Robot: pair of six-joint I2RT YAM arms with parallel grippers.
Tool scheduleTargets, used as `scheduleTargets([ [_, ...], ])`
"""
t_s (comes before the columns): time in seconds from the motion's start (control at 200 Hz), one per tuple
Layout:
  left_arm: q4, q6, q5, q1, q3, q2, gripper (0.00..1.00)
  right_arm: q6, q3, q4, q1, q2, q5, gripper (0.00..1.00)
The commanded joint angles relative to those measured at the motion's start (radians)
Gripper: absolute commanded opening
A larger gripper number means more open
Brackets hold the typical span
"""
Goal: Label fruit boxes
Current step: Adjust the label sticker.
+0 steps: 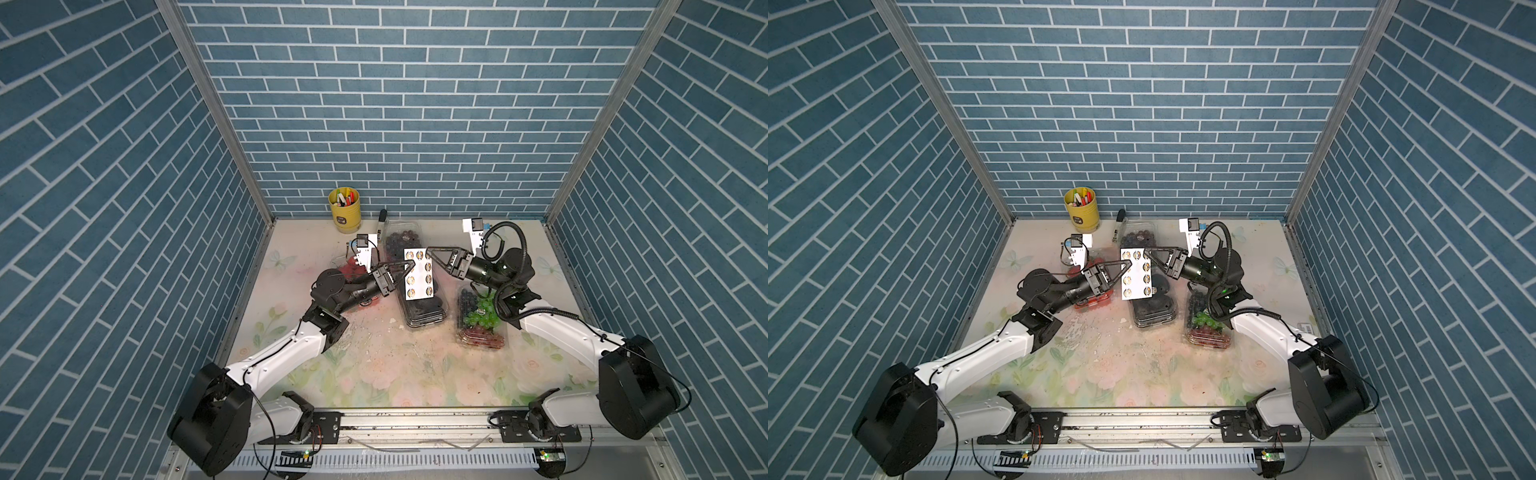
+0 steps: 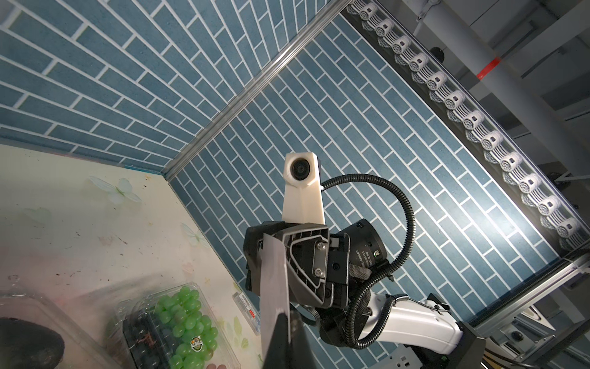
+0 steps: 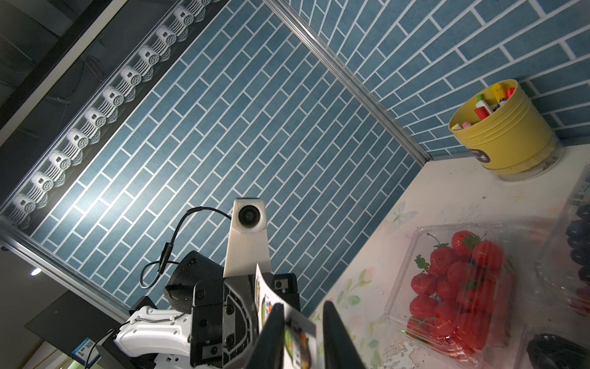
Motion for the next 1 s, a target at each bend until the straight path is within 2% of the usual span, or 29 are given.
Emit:
scheduleTargets([
  [0.0, -0.029, 0.031, -0.018, -0.005, 0.023, -0.011, 0.00, 0.034, 0.002, 0.061, -0.002, -0.004, -0.041, 0.20],
  [0.08, -0.017, 0.025, -0.018, -0.005, 0.024, -0.005, 0.00, 0.035, 0.003, 0.063, -0.002, 0.001, -0.050, 0.15],
  [0.155, -0.009, 0.022, -0.015, -0.006, 0.023, -0.001, 0.00, 0.035, 0.008, 0.060, -0.002, 0.007, -0.055, 0.00],
  [0.19, -0.002, 0.017, -0.015, -0.006, 0.023, -0.002, 0.02, 0.033, 0.010, 0.057, -0.002, 0.008, -0.058, 0.00],
  [0.3, 0.021, 0.002, -0.009, -0.005, 0.023, -0.005, 0.22, 0.027, 0.013, 0.057, -0.002, 0.010, -0.064, 0.00],
  [0.45, 0.012, 0.005, -0.007, 0.005, 0.047, -0.019, 0.24, 0.028, 0.019, 0.061, -0.002, 0.016, -0.085, 0.00],
  [0.655, 0.019, 0.002, 0.004, 0.012, 0.058, -0.016, 0.21, 0.031, 0.026, 0.063, -0.002, 0.023, -0.099, 0.00],
  [0.875, 0.011, 0.001, 0.008, 0.014, 0.067, -0.010, 0.09, 0.033, 0.029, 0.067, -0.002, 0.027, -0.107, 0.00],
  [0.935, 0.011, 0.001, 0.010, 0.014, 0.068, -0.005, 0.00, 0.038, 0.031, 0.072, -0.002, 0.027, -0.111, 0.00],
  [0.99, 0.015, 0.000, 0.013, 0.014, 0.070, 0.001, 0.00, 0.052, 0.031, 0.093, -0.002, 0.029, -0.119, 0.00],
])
